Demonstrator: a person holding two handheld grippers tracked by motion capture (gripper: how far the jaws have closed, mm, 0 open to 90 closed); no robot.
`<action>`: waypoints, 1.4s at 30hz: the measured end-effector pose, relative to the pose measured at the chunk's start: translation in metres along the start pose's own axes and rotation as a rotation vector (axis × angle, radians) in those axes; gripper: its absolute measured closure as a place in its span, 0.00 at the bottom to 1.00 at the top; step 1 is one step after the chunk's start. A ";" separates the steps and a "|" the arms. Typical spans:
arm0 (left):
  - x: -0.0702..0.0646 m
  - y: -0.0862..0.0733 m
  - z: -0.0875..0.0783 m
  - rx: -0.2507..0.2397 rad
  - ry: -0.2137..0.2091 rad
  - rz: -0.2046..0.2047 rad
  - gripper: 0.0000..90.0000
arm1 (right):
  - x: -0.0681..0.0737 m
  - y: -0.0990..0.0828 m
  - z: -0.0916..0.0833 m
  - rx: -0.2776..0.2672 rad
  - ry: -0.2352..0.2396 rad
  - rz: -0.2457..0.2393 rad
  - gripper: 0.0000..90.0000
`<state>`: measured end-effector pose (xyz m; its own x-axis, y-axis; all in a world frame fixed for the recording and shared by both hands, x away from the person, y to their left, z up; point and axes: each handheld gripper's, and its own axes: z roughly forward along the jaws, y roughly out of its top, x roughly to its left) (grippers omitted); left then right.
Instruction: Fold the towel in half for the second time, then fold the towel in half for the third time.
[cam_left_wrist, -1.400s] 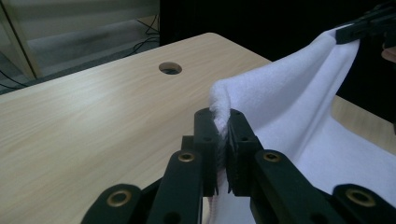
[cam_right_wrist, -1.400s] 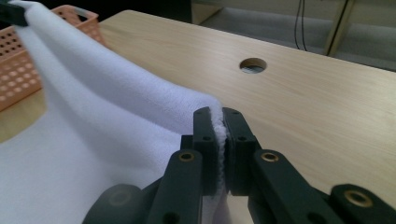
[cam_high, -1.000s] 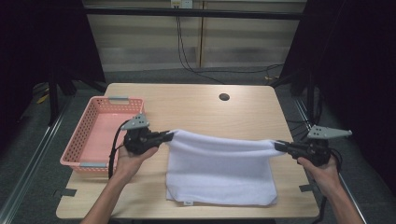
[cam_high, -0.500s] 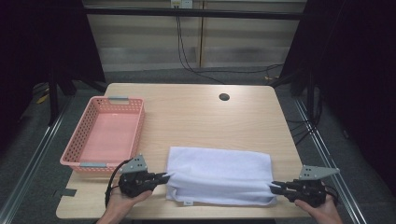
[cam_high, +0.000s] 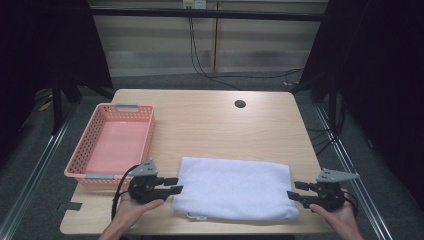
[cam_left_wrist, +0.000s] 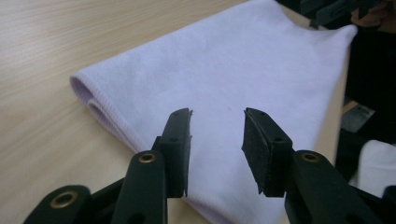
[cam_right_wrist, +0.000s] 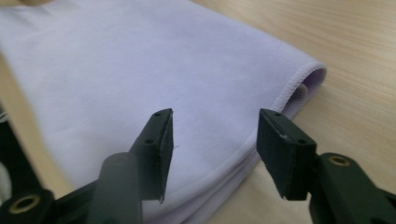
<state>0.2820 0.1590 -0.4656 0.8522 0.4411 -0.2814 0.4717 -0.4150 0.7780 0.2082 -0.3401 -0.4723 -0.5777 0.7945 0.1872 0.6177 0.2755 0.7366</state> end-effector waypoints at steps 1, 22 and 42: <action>0.003 0.003 0.010 0.030 0.006 0.006 0.67 | -0.003 0.002 0.007 0.016 -0.030 0.010 0.49; 0.024 0.020 0.078 0.094 0.015 0.012 0.60 | -0.058 0.020 0.050 0.044 -0.132 0.078 0.77; 0.032 0.026 0.058 0.032 0.074 -0.071 0.49 | 0.024 0.029 0.029 -0.053 0.065 -0.058 0.50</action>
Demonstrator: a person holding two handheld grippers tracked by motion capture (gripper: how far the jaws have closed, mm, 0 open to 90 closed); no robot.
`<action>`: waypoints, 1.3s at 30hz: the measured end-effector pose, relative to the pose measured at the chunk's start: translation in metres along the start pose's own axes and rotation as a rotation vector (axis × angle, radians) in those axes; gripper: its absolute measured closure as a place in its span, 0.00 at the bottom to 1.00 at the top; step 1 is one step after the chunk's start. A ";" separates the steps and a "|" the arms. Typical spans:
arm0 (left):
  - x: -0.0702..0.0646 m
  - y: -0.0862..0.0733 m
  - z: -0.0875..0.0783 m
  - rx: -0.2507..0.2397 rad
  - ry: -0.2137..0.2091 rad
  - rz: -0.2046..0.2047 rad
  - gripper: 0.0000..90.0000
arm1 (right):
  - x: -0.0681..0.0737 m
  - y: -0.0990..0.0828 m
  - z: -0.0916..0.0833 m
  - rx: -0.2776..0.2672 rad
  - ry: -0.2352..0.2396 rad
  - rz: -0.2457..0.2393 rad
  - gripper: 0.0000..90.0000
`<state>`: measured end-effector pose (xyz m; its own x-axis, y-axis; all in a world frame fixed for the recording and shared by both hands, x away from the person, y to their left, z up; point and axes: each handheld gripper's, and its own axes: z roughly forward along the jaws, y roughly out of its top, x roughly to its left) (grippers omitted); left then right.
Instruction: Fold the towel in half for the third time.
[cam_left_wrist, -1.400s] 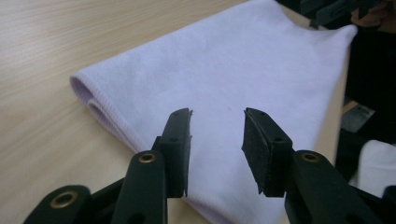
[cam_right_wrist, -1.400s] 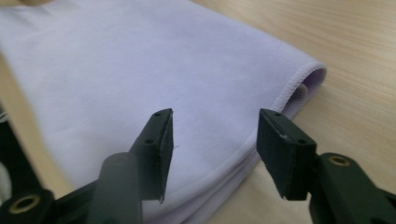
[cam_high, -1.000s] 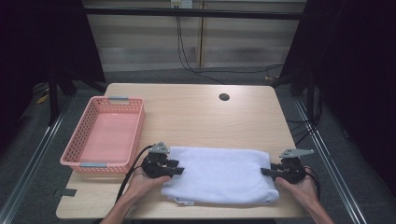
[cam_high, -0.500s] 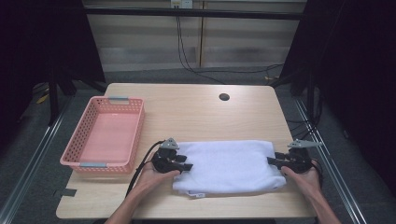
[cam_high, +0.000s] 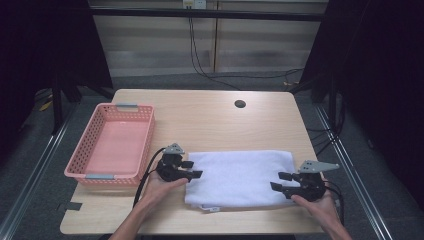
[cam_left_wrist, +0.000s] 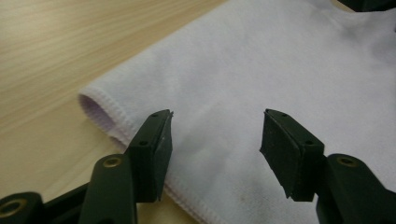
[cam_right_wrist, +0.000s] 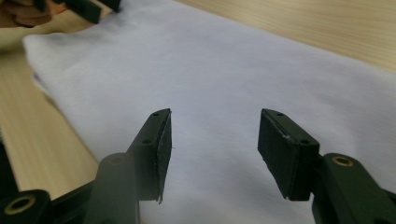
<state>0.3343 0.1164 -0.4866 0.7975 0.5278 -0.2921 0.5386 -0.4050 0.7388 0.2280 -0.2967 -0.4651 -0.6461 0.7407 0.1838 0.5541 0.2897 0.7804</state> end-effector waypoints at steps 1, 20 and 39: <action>0.001 0.000 -0.001 -0.002 -0.001 0.006 0.50 | 0.005 0.001 0.003 0.006 0.011 -0.014 0.50; 0.007 0.000 0.014 0.071 -0.007 0.034 0.69 | 0.122 0.048 0.123 0.132 0.331 -0.202 0.43; 0.023 0.009 0.001 -0.019 0.047 -0.020 0.60 | 0.148 0.045 0.163 0.150 0.231 -0.411 0.61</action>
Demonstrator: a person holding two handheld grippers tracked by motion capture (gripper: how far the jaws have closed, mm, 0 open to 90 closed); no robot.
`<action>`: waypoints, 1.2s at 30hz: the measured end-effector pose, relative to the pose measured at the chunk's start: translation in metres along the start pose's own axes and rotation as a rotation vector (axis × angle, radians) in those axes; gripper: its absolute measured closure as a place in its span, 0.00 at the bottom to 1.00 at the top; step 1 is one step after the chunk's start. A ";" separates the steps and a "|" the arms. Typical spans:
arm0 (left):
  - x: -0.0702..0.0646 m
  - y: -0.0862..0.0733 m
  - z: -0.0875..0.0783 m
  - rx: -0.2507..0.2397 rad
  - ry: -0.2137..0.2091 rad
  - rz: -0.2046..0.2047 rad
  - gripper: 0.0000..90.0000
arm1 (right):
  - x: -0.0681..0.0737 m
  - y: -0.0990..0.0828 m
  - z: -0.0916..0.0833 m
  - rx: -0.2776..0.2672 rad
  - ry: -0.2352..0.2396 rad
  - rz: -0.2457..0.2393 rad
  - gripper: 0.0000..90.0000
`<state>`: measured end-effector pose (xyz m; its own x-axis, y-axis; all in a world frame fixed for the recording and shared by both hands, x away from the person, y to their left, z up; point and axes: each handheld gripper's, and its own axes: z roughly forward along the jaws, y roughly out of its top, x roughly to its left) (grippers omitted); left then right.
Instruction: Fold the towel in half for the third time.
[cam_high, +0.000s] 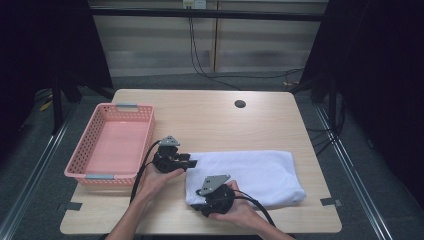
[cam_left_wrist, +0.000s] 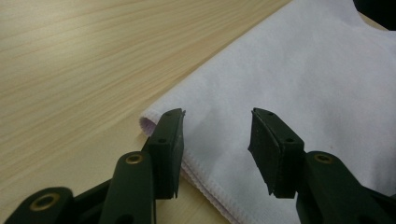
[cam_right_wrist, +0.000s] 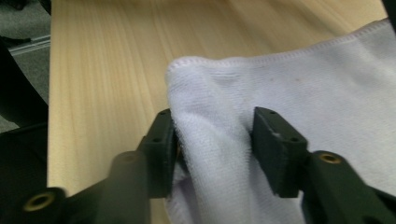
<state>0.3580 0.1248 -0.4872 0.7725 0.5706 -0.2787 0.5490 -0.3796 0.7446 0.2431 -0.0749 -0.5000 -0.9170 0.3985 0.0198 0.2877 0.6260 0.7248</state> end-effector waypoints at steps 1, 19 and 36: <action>0.001 0.000 0.000 0.000 0.003 0.000 0.59 | 0.000 0.000 0.000 0.002 -0.007 -0.009 0.63; 0.018 -0.003 0.011 0.013 0.047 -0.033 0.38 | -0.009 -0.002 -0.007 0.003 0.027 0.088 0.85; 0.007 -0.001 0.025 0.051 -0.080 -0.050 0.89 | -0.009 -0.003 -0.020 -0.025 0.069 0.148 0.86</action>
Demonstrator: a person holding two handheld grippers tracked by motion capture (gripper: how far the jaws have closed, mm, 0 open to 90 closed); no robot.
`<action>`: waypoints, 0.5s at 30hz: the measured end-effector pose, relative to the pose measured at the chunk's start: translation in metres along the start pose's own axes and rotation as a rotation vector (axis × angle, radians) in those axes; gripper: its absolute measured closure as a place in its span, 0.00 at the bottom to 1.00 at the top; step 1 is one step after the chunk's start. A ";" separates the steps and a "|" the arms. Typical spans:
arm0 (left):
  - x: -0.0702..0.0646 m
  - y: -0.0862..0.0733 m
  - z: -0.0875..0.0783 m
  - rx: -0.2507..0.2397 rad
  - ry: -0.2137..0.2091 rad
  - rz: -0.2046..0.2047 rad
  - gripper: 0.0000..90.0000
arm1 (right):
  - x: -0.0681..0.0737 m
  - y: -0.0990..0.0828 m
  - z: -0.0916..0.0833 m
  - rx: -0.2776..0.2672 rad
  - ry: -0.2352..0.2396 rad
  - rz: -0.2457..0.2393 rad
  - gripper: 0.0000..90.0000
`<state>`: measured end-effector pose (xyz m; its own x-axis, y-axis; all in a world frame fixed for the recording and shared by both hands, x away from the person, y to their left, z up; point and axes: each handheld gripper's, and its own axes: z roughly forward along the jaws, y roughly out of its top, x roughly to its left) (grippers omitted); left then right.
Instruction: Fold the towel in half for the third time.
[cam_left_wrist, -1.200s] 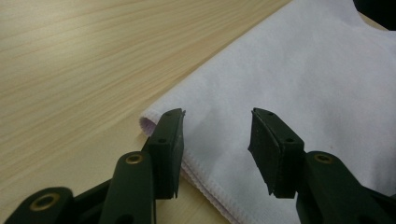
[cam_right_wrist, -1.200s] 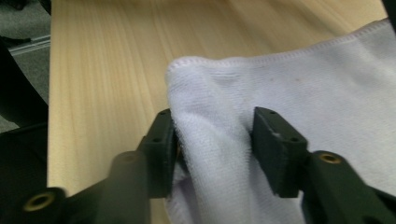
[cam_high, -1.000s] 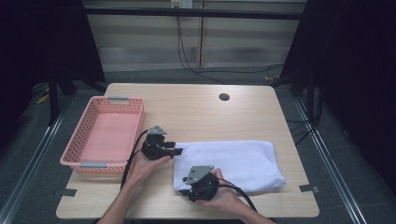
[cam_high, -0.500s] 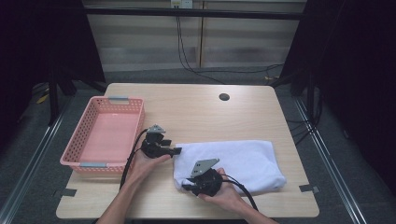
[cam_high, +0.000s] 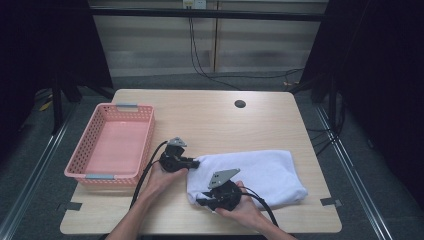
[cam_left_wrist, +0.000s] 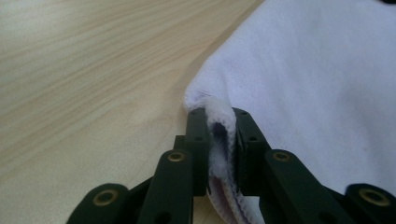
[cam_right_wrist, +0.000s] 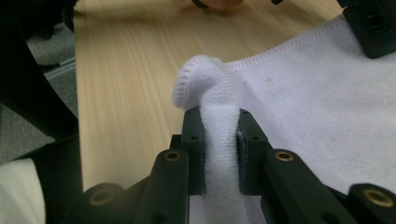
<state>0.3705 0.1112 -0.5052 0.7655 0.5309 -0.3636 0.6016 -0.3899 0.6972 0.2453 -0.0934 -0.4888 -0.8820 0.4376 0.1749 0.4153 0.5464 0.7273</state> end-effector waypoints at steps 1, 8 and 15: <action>0.000 0.001 -0.001 -0.010 -0.011 -0.011 0.89 | -0.001 0.003 -0.006 -0.020 0.007 0.014 0.86; -0.004 0.019 -0.025 -0.126 -0.064 -0.054 0.90 | -0.004 0.015 -0.025 -0.097 0.015 0.043 0.86; -0.010 0.040 -0.046 -0.145 -0.046 -0.044 0.89 | -0.002 0.033 -0.040 -0.167 0.028 0.052 0.86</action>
<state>0.3763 0.1251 -0.4453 0.7505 0.5091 -0.4214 0.5983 -0.2526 0.7605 0.2514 -0.1049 -0.4387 -0.8673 0.4404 0.2319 0.4197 0.3967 0.8164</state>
